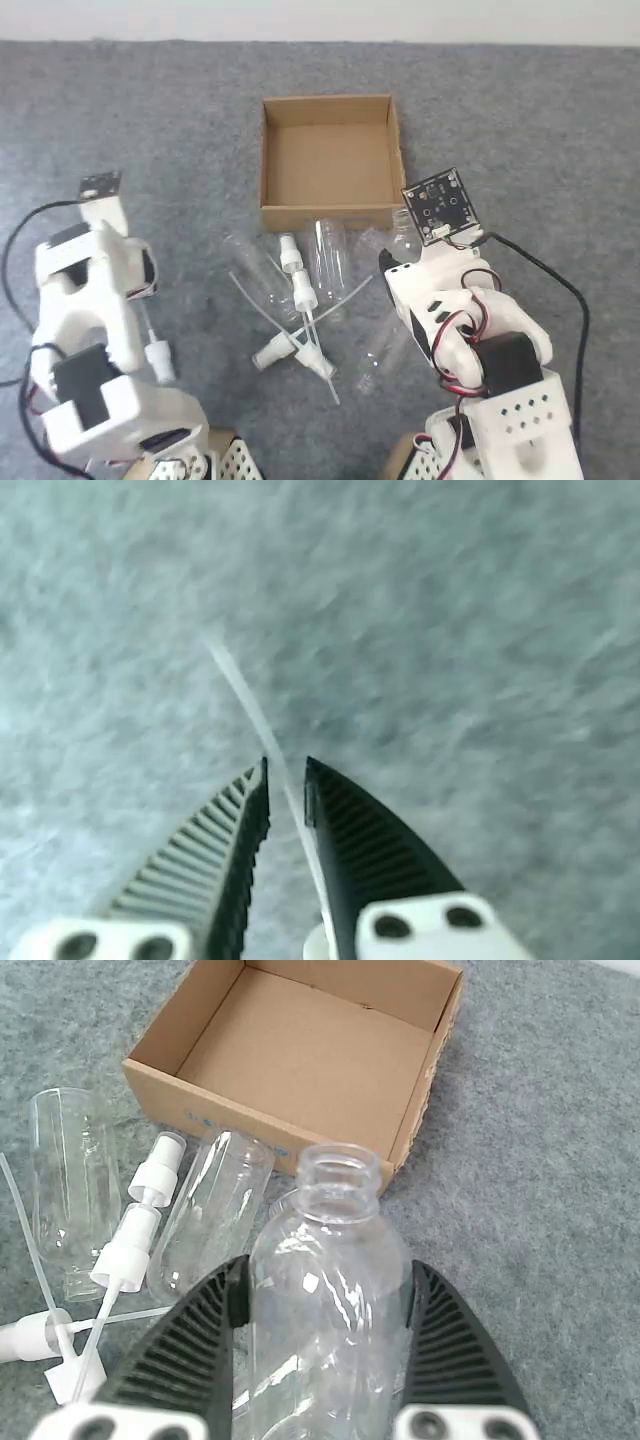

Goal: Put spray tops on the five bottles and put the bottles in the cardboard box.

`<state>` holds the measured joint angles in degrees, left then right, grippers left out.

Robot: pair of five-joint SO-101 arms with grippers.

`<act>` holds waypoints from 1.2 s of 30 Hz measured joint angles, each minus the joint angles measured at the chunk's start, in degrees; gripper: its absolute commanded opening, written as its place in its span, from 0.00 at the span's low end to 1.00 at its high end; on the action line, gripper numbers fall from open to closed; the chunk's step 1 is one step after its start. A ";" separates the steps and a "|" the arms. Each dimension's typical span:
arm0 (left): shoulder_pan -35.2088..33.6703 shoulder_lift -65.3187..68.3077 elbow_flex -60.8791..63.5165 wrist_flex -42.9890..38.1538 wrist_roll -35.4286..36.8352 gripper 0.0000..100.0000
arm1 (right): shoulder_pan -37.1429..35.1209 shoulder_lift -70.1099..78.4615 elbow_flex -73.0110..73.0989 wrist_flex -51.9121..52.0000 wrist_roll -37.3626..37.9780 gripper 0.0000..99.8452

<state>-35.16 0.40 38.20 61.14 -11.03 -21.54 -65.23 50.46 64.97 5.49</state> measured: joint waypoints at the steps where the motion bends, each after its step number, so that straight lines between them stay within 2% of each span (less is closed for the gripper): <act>1: -0.97 0.00 -0.44 0.26 -0.79 0.05 | 0.00 0.00 0.00 0.00 0.00 0.08; 7: -5.36 0.00 -2.64 0.26 -1.85 0.05 | 0.00 0.00 0.00 0.00 0.00 0.08; 20: -5.89 0.70 -2.37 0.62 -1.58 0.05 | 0.00 0.00 0.00 0.00 0.00 0.08; 29: -5.89 0.79 1.14 0.62 13.10 0.05 | 0.00 0.00 0.00 0.00 0.00 0.08; 33: -5.89 0.79 2.02 0.62 14.77 0.01 | 0.00 0.00 0.00 0.00 0.00 0.08; 36: -5.80 0.79 2.02 0.62 15.03 0.01 | 0.00 0.00 0.00 0.00 0.00 0.08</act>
<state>-40.97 1.19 40.22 61.76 4.00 -21.54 -65.23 50.46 64.97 5.49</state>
